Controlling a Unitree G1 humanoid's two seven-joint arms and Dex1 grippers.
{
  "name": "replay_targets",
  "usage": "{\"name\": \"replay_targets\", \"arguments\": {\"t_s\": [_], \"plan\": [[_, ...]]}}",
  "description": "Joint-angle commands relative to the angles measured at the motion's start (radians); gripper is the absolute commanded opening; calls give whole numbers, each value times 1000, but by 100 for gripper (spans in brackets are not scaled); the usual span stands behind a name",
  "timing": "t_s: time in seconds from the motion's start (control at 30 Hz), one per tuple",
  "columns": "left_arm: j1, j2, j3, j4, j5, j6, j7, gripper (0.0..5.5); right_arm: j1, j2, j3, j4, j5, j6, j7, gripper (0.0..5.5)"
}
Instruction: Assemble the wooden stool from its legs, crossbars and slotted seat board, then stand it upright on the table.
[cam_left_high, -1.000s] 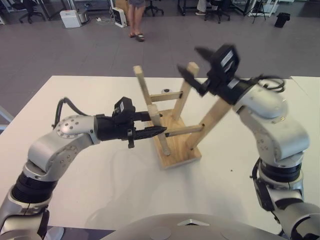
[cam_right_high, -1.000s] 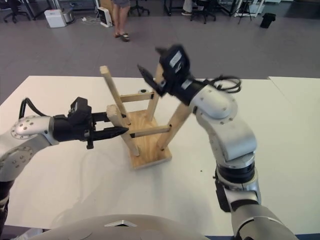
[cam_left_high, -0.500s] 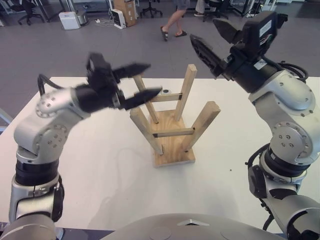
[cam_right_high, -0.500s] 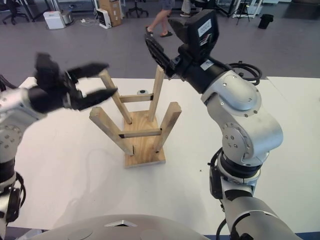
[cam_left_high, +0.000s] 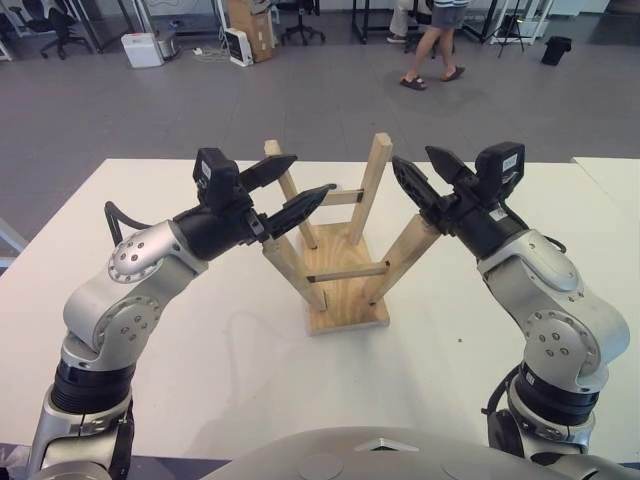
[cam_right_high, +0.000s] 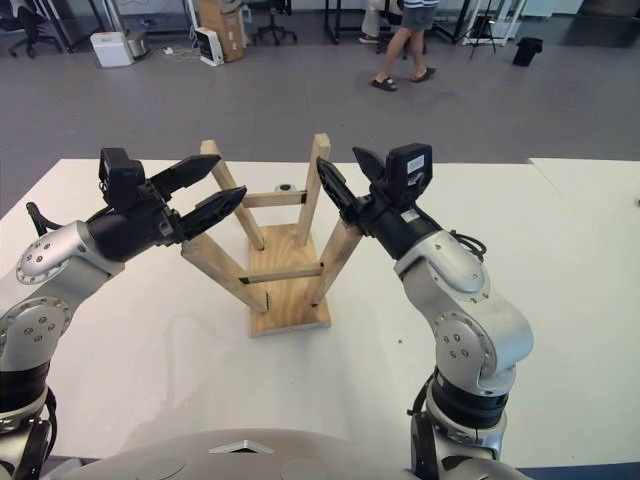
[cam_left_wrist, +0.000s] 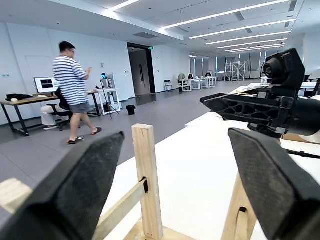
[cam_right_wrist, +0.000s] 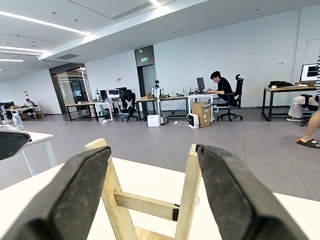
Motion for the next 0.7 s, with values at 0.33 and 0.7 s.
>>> {"name": "replay_targets", "arguments": {"t_s": [0.33, 0.7], "plan": [[-147, -171, 385, 336, -439, -158, 82, 382, 281, -345, 109, 478, -204, -289, 33, 320], [132, -18, 103, 721, 339, -221, 52, 382, 262, -341, 603, 315, -102, -180, 594, 320]]}}
